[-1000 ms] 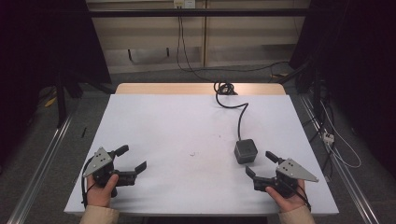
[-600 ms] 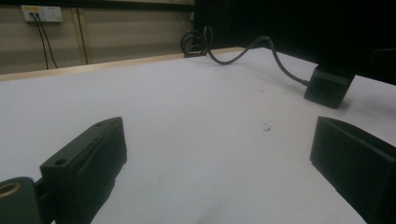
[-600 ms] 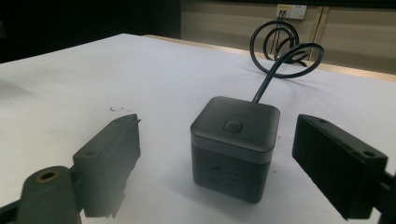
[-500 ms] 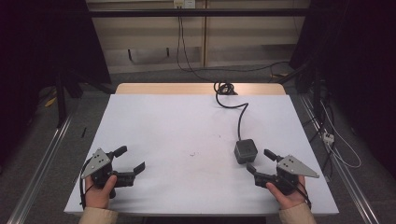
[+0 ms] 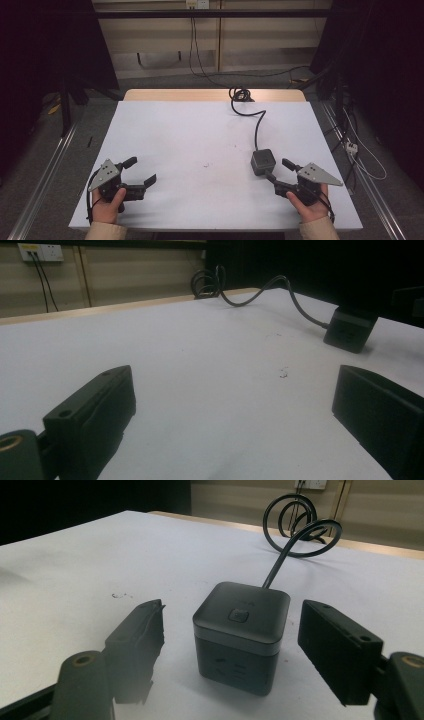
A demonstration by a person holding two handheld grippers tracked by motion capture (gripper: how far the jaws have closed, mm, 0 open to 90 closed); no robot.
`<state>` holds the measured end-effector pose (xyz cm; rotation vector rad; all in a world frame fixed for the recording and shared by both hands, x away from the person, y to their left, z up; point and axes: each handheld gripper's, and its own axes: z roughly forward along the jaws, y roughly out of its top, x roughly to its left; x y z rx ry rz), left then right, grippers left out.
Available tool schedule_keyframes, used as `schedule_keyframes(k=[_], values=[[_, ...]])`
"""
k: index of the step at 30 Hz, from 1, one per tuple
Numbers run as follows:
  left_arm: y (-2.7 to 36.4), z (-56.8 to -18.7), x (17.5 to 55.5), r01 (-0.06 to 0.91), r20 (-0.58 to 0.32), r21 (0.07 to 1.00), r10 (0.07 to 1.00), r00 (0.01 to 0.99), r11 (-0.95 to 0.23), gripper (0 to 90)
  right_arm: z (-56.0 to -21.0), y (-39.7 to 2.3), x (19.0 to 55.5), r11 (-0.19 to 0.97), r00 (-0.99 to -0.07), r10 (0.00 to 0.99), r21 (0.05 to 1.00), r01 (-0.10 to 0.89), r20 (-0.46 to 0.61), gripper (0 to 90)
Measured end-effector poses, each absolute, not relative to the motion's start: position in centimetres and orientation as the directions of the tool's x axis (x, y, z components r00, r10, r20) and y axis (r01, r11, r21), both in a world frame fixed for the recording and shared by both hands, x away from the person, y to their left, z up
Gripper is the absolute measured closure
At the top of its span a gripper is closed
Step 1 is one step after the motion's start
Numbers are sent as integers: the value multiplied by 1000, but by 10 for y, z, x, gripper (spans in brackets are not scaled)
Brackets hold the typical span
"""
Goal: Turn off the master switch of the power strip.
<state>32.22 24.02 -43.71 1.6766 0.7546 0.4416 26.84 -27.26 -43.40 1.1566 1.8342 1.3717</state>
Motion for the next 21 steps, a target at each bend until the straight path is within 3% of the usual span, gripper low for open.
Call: schedule_keyframes(k=[14, 21], values=[[240, -438, 322, 246, -106, 963, 688, 718, -108, 33, -430, -277, 276, 88, -453, 889, 946, 312, 66, 415], [239, -438, 323, 248, -106, 962, 688, 718, -112, 33, -430, -278, 279, 87, -447, 892, 943, 320, 70, 441]])
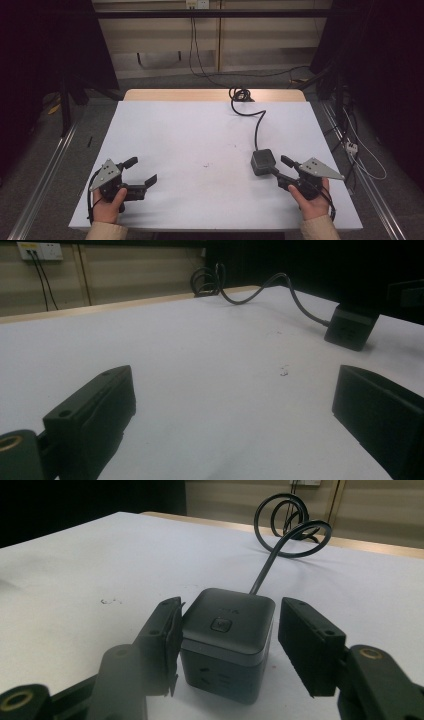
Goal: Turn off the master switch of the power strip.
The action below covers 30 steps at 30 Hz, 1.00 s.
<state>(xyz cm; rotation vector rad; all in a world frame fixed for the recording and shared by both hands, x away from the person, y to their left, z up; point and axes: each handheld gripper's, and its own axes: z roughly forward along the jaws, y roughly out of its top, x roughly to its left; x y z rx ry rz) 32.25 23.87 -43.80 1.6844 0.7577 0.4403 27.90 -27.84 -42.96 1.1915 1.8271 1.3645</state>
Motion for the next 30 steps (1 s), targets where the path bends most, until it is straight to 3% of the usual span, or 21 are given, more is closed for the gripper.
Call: schedule_keyframes(k=[11, 21, 30], values=[[239, -438, 323, 248, -106, 962, 687, 719, -111, 33, -426, -280, 283, 96, -450, 890, 938, 333, 69, 474], [238, -438, 323, 248, -107, 963, 687, 719, -109, 33, -424, -281, 289, 87, -457, 884, 930, 356, 93, 586], [237, -439, 324, 250, -107, 962, 686, 720, -112, 33, -423, -281, 292, 86, -458, 884, 929, 360, 95, 609]])
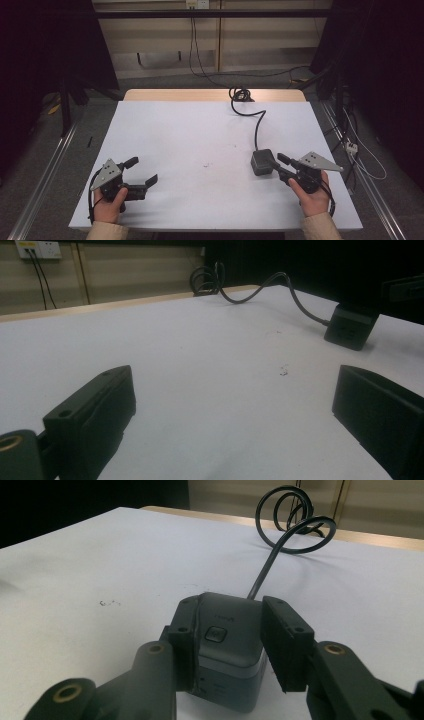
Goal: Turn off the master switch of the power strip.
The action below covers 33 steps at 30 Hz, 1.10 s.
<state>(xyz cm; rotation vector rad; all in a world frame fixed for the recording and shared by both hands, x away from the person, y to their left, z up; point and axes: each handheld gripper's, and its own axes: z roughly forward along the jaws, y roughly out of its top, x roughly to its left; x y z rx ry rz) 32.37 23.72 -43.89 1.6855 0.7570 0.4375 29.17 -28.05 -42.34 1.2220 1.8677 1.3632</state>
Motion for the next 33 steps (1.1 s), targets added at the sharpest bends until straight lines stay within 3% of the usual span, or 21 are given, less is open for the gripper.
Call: schedule_keyframes(k=[33], values=[[236, -439, 324, 251, -104, 960, 682, 724, -121, 33, -420, -274, 303, 104, -477, 873, 916, 387, 103, 747]])
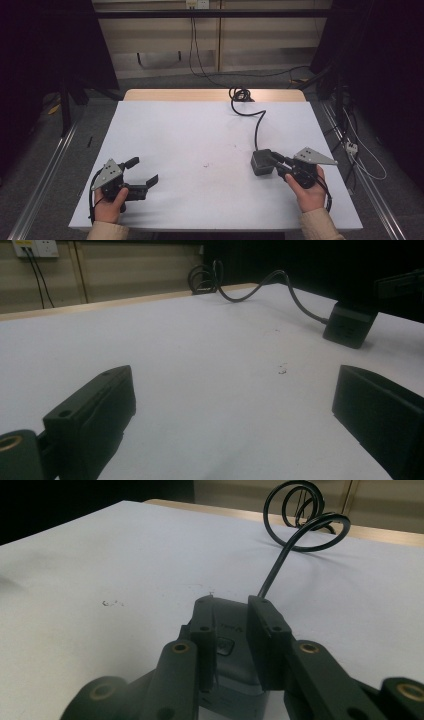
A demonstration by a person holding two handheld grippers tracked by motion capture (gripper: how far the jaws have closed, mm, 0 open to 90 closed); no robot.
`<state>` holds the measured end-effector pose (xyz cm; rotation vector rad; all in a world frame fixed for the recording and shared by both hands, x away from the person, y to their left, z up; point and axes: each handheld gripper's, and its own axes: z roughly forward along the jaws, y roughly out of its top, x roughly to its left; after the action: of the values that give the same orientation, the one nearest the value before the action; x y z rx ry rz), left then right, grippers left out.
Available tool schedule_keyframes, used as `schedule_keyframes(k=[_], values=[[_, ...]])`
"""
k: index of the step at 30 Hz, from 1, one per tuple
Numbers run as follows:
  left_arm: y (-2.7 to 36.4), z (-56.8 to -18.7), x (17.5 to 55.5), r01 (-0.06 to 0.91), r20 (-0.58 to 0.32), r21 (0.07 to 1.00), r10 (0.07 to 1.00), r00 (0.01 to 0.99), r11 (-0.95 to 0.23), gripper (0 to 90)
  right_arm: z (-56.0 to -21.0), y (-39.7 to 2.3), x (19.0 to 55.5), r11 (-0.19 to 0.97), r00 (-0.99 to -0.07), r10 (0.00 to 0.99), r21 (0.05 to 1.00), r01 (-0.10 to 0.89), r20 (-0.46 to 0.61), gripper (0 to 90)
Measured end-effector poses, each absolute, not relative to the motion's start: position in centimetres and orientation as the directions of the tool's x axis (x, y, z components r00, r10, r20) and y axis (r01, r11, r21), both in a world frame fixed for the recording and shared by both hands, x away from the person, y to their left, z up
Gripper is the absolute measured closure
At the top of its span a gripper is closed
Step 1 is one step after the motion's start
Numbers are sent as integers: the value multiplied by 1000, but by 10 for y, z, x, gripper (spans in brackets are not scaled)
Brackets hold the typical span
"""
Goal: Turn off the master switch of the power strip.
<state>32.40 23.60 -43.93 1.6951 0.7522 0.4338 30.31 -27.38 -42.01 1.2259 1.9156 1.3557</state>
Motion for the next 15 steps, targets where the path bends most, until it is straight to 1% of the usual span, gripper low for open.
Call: schedule_keyframes(k=[15], values=[[236, -439, 324, 251, -108, 961, 680, 725, -116, 33, -420, -271, 307, 94, -493, 860, 909, 407, 132, 817]])
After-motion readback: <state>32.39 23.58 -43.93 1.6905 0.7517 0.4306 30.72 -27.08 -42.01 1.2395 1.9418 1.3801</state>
